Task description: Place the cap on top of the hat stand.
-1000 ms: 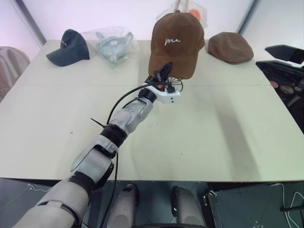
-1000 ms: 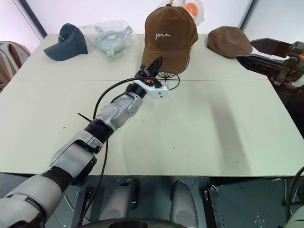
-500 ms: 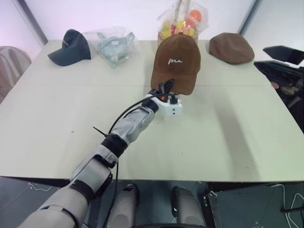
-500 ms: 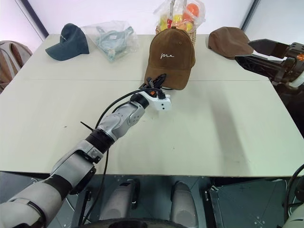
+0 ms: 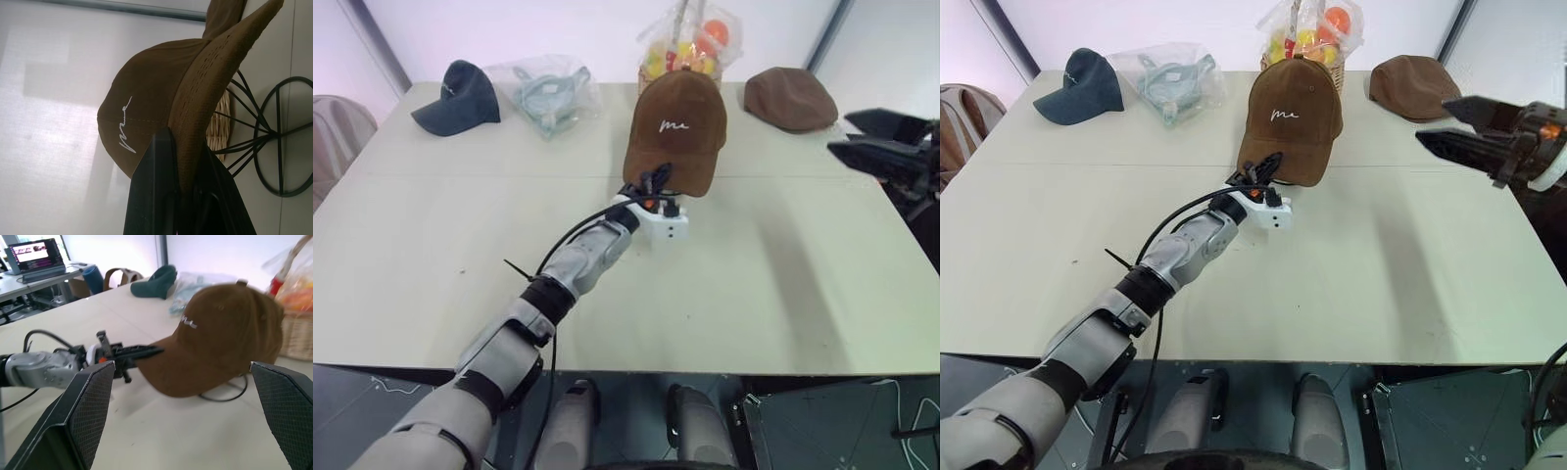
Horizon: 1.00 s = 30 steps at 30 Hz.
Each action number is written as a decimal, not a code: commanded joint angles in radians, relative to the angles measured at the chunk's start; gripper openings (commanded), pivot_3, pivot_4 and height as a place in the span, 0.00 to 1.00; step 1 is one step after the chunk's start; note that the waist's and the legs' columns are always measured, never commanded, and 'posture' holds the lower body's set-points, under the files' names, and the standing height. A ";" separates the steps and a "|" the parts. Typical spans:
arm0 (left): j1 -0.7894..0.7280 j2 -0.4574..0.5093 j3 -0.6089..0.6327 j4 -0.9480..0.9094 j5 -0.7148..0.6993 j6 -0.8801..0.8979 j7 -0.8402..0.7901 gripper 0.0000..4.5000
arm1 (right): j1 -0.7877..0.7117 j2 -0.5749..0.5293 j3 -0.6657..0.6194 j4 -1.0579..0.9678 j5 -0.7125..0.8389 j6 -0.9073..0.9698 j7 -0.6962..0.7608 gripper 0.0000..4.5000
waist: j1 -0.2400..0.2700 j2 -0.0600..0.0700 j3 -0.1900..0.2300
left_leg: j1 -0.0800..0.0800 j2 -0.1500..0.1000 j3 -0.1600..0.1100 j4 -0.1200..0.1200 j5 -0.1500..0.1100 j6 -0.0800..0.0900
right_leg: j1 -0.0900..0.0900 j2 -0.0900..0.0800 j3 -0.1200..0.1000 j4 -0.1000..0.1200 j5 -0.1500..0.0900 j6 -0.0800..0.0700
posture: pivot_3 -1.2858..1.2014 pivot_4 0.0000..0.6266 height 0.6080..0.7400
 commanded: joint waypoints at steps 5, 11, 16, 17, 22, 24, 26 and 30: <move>-0.013 -0.020 -0.029 0.019 -0.001 -0.012 -0.010 0.00 | 0.023 -0.040 -0.026 -0.048 -0.002 -0.018 0.014 1.00 | 0.000 0.000 0.000 | 0.000 0.000 0.000 0.000 0.000 0.000 | 0.000 0.000 0.000 0.000 0.000 0.000 | 0.52 0.24 1.00; -0.009 -0.030 -0.018 0.030 -0.024 -0.035 -0.003 0.23 | 0.034 -0.036 -0.035 -0.052 -0.001 -0.025 0.005 1.00 | 0.001 0.000 0.000 | 0.000 0.000 0.000 0.000 0.000 0.000 | 0.000 0.000 0.000 0.000 0.000 0.000 | 0.52 0.24 1.00; -0.009 -0.030 -0.015 0.035 -0.029 -0.043 0.001 0.81 | 0.034 -0.032 -0.035 -0.053 0.001 -0.029 0.000 1.00 | 0.000 0.000 0.000 | 0.000 0.000 0.000 -0.001 0.000 0.000 | 0.000 0.000 0.000 -0.001 0.000 0.000 | 0.52 0.24 1.00; -0.009 -0.030 -0.015 0.034 -0.028 -0.041 0.003 0.93 | 0.034 -0.031 -0.035 -0.052 0.001 -0.031 0.000 1.00 | -0.001 0.000 0.000 | 0.000 0.000 0.000 -0.001 0.000 0.000 | 0.000 0.000 0.000 -0.001 0.000 0.000 | 0.52 0.24 1.00; 0.003 -0.016 -0.010 0.006 -0.026 -0.034 0.010 0.99 | 0.028 -0.024 -0.025 -0.048 0.002 -0.038 -0.002 1.00 | -0.001 0.000 0.000 | 0.000 0.000 0.000 -0.001 0.000 0.000 | 0.000 0.000 0.000 -0.001 0.000 0.000 | 0.52 0.24 1.00; 0.043 0.004 0.002 -0.057 -0.047 -0.044 -0.013 0.99 | 0.030 -0.023 -0.023 -0.048 0.002 -0.040 -0.001 1.00 | -0.002 0.000 0.000 | 0.000 0.000 0.000 -0.001 0.000 0.000 | 0.000 0.000 0.000 -0.001 0.000 0.000 | 0.52 0.24 1.00; 0.093 0.033 0.017 -0.133 -0.070 -0.054 -0.049 0.99 | 0.031 -0.021 -0.021 -0.050 0.002 -0.040 -0.002 1.00 | -0.002 0.000 0.000 | 0.000 0.000 0.000 -0.001 0.000 0.000 | 0.000 0.000 0.000 -0.001 0.000 0.000 | 0.52 0.24 1.00; 0.251 0.136 0.091 -0.398 -0.141 -0.065 -0.152 0.99 | 0.046 -0.015 -0.018 -0.055 0.001 -0.041 0.000 1.00 | -0.004 0.000 0.000 | 0.000 0.000 0.000 -0.002 0.000 0.000 | -0.001 0.000 0.000 -0.001 0.001 -0.001 | 0.52 0.24 1.00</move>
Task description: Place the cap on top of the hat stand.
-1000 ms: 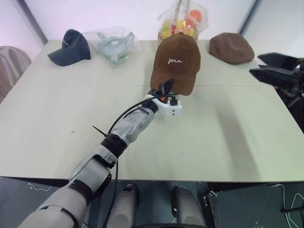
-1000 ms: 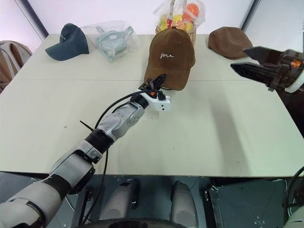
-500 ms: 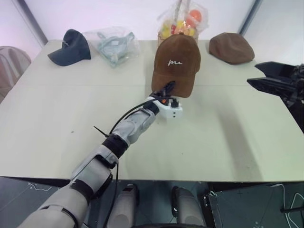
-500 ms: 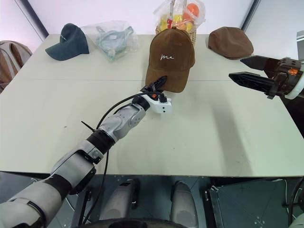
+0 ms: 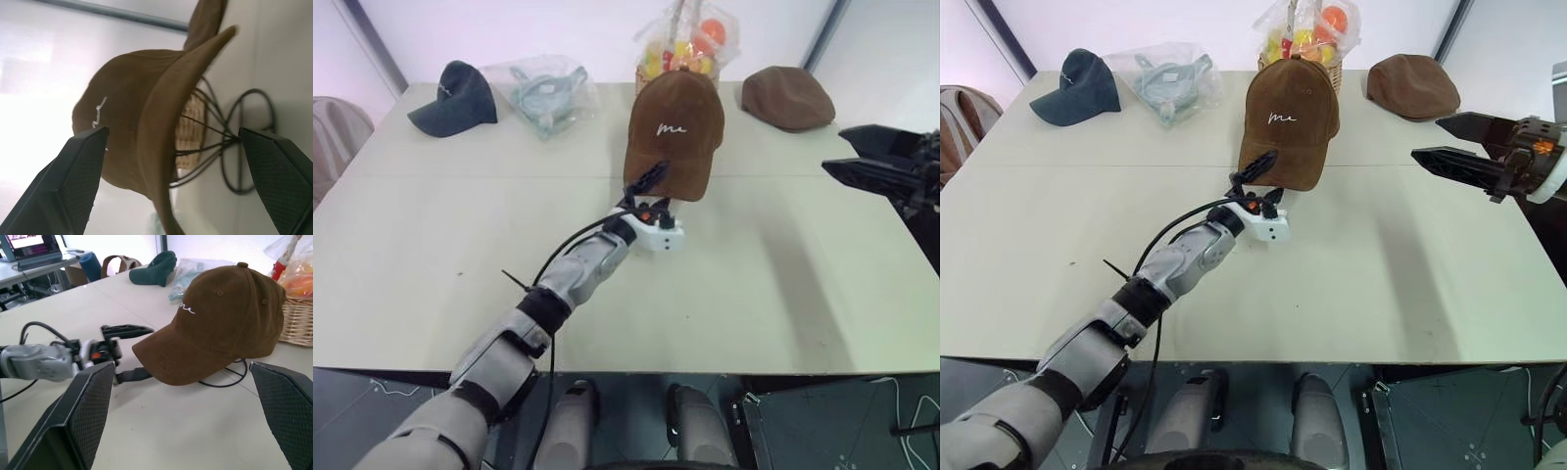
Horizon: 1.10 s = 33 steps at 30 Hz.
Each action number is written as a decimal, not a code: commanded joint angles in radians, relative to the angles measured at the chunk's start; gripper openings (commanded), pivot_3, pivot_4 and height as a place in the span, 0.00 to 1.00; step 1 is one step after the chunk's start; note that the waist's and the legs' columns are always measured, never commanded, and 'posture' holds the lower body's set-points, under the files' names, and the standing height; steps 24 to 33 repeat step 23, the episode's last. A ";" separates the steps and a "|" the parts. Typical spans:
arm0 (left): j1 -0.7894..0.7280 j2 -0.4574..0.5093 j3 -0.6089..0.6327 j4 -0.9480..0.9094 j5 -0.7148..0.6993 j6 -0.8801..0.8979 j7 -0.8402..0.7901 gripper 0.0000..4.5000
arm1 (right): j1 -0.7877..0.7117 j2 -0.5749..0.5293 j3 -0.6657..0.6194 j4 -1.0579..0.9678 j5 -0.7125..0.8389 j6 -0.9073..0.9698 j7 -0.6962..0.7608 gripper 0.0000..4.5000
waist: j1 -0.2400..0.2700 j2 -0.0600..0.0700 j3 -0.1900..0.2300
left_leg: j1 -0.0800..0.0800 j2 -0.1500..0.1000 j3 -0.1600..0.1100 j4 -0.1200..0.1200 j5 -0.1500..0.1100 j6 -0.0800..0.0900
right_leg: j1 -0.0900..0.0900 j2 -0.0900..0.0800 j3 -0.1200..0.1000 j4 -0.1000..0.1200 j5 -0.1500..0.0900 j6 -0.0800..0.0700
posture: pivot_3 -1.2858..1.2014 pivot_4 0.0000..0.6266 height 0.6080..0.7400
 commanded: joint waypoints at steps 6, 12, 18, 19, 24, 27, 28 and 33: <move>0.253 0.168 0.266 -0.533 -0.213 -0.013 -0.166 0.99 | 0.027 0.005 -0.009 -0.012 -0.007 -0.028 0.009 1.00 | 0.003 0.000 0.000 | 0.000 0.000 0.000 0.002 0.000 0.000 | 0.001 0.000 0.000 0.000 0.000 -0.001 | 0.52 0.24 1.00; 0.419 0.208 0.546 -0.761 -0.460 0.192 -0.334 0.99 | 0.038 0.009 0.008 0.116 -0.066 -0.090 0.031 1.00 | 0.000 0.001 -0.001 | 0.001 0.001 0.000 0.002 0.000 0.000 | 0.001 0.000 0.000 0.000 0.000 -0.001 | 0.52 0.24 1.00; 0.394 0.129 0.827 -0.742 -0.717 0.623 -0.399 0.99 | 0.000 0.055 0.040 0.273 -0.121 -0.163 0.033 1.00 | -0.003 0.000 0.000 | 0.001 0.001 0.001 0.003 0.001 0.002 | 0.002 0.000 0.000 -0.001 0.000 -0.001 | 0.52 0.24 1.00; 0.385 0.116 0.866 -0.739 -0.762 0.670 -0.403 0.99 | -0.004 0.060 0.043 0.289 -0.126 -0.169 0.038 1.00 | -0.004 0.000 0.000 | 0.001 0.001 0.001 0.003 0.001 0.002 | 0.002 0.000 0.000 -0.001 0.000 -0.001 | 0.52 0.24 1.00; 0.353 0.058 1.020 -0.759 -1.003 0.867 -0.441 0.99 | -0.031 0.079 0.064 0.374 -0.155 -0.206 0.050 1.00 | -0.005 0.000 0.000 | 0.001 0.001 0.000 0.002 0.001 0.002 | 0.002 0.000 0.000 0.000 0.000 -0.001 | 0.52 0.24 1.00; 0.353 0.058 1.020 -0.759 -1.003 0.867 -0.441 0.99 | -0.031 0.079 0.064 0.374 -0.155 -0.206 0.050 1.00 | -0.005 0.000 0.000 | 0.001 0.001 0.000 0.002 0.001 0.002 | 0.002 0.000 0.000 0.000 0.000 -0.001 | 0.52 0.24 1.00; 0.353 0.058 1.020 -0.759 -1.003 0.867 -0.441 0.99 | -0.031 0.079 0.064 0.374 -0.155 -0.206 0.050 1.00 | -0.005 0.000 0.000 | 0.001 0.001 0.000 0.002 0.001 0.002 | 0.002 0.000 0.000 0.000 0.000 -0.001 | 0.52 0.24 1.00; 0.353 0.058 1.020 -0.759 -1.003 0.867 -0.441 0.99 | -0.031 0.079 0.064 0.374 -0.155 -0.206 0.050 1.00 | -0.005 0.000 0.000 | 0.001 0.001 0.000 0.002 0.001 0.002 | 0.002 0.000 0.000 0.000 0.000 -0.001 | 0.52 0.24 1.00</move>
